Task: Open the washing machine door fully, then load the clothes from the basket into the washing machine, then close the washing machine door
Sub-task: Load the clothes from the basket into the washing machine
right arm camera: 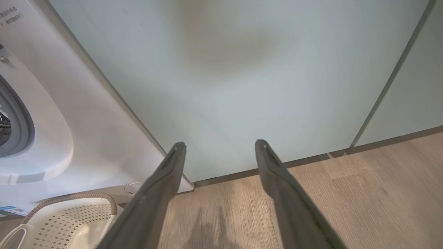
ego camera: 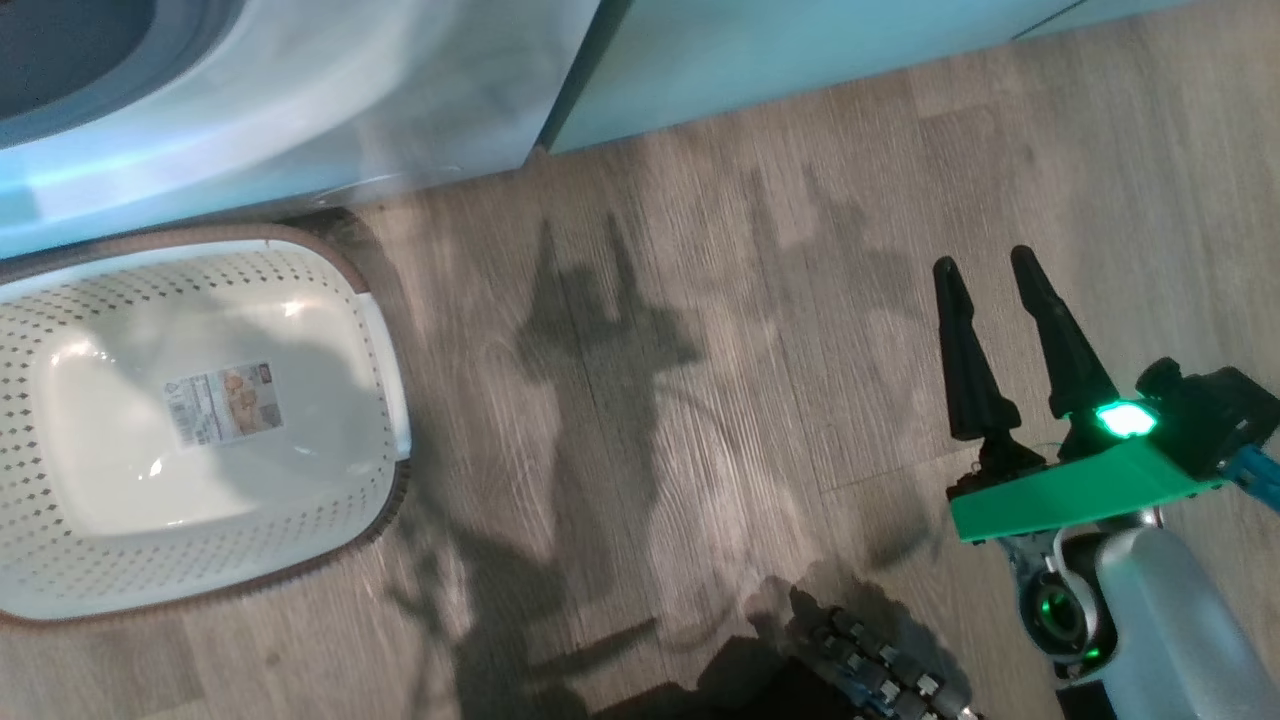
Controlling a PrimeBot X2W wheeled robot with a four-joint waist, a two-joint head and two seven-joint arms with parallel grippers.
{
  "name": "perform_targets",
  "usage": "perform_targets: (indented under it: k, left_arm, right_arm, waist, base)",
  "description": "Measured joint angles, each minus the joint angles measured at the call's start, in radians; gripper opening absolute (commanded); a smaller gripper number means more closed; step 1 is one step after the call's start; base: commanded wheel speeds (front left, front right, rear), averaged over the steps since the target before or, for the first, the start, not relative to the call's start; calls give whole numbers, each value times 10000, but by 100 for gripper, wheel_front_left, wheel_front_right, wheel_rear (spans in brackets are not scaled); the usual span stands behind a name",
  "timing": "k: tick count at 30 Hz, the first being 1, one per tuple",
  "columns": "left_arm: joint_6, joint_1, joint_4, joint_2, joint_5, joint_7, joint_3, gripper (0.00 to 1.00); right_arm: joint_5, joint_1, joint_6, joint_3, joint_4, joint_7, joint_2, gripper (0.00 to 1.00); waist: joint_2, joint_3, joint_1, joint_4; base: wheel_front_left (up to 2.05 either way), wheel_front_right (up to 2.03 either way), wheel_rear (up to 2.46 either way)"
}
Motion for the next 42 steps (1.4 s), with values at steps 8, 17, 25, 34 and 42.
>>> perform_targets:
  k: [8, 17, 25, 34, 42]
  left_arm:
    - [215, 733, -98, -673, -510, -953, 178, 100]
    - [1014, 3266, -2071, -1327, -1154, -1870, 650, 100]
    - [2151, 6101, -5035, -1789, -1327, -2169, 861, 100]
    - [3344, 9478, -8004, -2345, -1181, -2307, 677, 100]
    - [3908, 11340, -9100, -2663, -936, -2637, 554, 100]
  right_arm:
    - [-232, 17, 0, -351, 15, 0, 0, 100]
    - [-583, 367, 0, -955, 35, -2, 0, 100]
    - [-1066, 525, 0, -1283, 56, -4, 0, 100]
    - [-1513, 917, 0, -1386, 136, -25, 0, 100]
    - [-1676, 1383, 0, -1371, 291, -27, -100, 100]
  waist:
    - [0, -499, 0, 318]
    - [0, -1123, 0, 864]
    - [0, -1751, -1, 1387]
    - [0, -2604, 0, 1974]
    - [0, -3431, -1, 2338]
  base:
    - [0, 0, 0]
    - [0, 0, 0]
    - [0, 0, 0]
    - [0, 0, 0]
    - [0, 0, 0]
